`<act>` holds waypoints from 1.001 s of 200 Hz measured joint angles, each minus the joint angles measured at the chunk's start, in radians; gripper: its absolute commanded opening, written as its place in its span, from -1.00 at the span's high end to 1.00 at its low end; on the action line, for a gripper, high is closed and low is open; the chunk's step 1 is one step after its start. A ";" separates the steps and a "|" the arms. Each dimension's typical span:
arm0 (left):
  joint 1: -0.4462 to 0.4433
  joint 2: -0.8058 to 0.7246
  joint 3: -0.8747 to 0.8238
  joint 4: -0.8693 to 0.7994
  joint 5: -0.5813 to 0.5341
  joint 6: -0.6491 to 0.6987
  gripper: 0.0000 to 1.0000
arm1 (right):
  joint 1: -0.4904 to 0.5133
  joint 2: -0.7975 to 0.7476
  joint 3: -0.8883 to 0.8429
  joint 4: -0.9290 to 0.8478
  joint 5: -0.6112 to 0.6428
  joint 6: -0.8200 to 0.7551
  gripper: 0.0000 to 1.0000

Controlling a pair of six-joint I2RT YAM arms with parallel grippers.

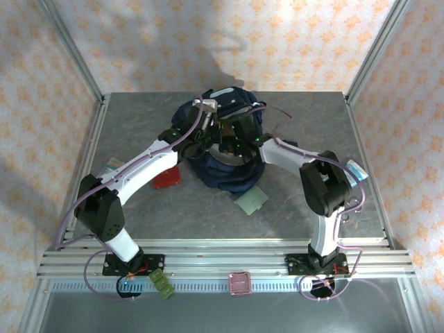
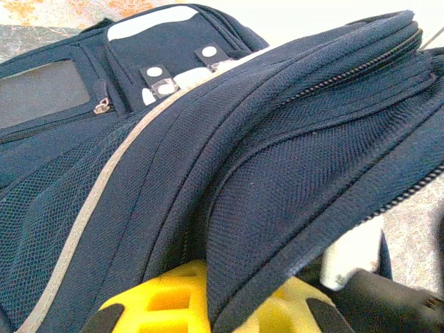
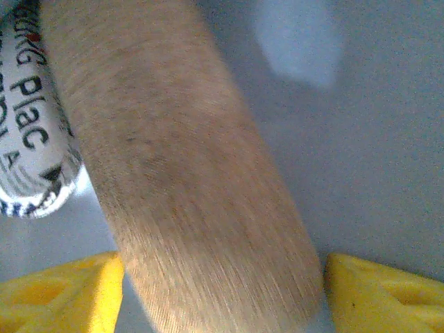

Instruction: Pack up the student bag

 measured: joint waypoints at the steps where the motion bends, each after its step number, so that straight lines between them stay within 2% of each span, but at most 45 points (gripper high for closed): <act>1: 0.000 0.000 0.000 0.000 0.000 0.000 1.00 | 0.000 -0.004 -0.004 0.000 0.001 0.001 -0.55; 20: 0.000 0.000 -0.003 0.001 0.003 0.000 1.00 | 0.002 -0.103 -0.085 0.013 0.003 0.017 -0.55; 34: 0.000 0.000 -0.004 0.001 0.006 0.000 1.00 | 0.004 -0.164 -0.124 0.030 0.003 0.026 -0.41; 54: 0.000 0.000 -0.004 0.001 0.008 -0.001 1.00 | 0.006 -0.218 -0.175 0.065 -0.006 0.042 0.12; 70: 0.000 0.000 -0.004 0.001 0.009 -0.003 1.00 | 0.008 -0.225 -0.222 0.106 -0.017 0.065 0.68; 79: 0.000 0.000 -0.004 0.001 0.009 -0.004 1.00 | 0.009 -0.221 -0.248 0.120 -0.023 0.070 0.82; 133: 0.000 0.000 -0.004 0.001 0.018 -0.006 1.00 | 0.010 -0.094 -0.256 0.176 -0.032 0.105 0.77; 200: -0.001 -0.015 -0.032 0.007 0.023 -0.012 1.00 | -0.024 0.071 -0.080 0.376 -0.068 0.139 0.70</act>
